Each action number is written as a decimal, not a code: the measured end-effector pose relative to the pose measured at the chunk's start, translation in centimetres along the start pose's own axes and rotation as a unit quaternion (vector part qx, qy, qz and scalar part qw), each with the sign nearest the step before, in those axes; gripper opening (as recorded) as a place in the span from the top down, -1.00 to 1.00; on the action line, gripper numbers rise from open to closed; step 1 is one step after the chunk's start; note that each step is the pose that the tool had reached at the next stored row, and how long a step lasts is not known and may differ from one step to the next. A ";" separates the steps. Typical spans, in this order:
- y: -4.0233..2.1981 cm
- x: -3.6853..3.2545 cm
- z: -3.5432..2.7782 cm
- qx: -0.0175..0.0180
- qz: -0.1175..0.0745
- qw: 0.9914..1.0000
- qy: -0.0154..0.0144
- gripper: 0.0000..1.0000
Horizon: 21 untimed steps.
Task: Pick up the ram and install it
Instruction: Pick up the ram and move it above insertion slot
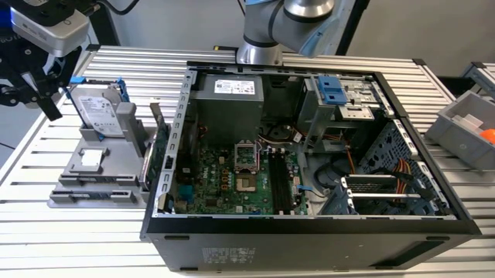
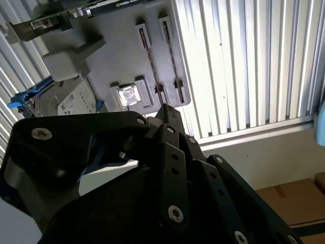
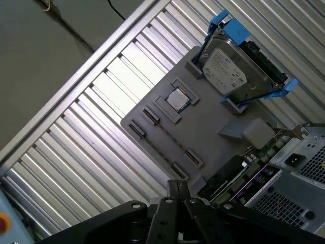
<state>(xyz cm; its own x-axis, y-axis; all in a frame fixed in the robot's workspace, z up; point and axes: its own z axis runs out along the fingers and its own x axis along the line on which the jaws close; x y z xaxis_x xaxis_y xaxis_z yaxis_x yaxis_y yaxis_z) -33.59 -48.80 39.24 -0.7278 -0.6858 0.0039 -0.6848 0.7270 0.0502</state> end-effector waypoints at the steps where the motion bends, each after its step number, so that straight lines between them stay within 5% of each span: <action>1: 0.00 0.00 0.00 0.000 -0.002 1.000 0.000 1.00; 12: 0.01 0.01 0.00 0.001 -0.056 0.998 0.003 1.00; 18: 0.02 0.02 0.00 0.008 -0.081 0.997 -0.002 1.00; 21: 0.02 0.02 0.00 0.008 -0.094 0.996 -0.002 1.00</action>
<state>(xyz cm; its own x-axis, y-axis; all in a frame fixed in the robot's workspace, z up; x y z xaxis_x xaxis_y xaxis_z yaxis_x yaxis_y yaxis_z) -33.62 -48.80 39.24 -0.5869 -0.8096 -0.0072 -0.8093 0.5864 0.0331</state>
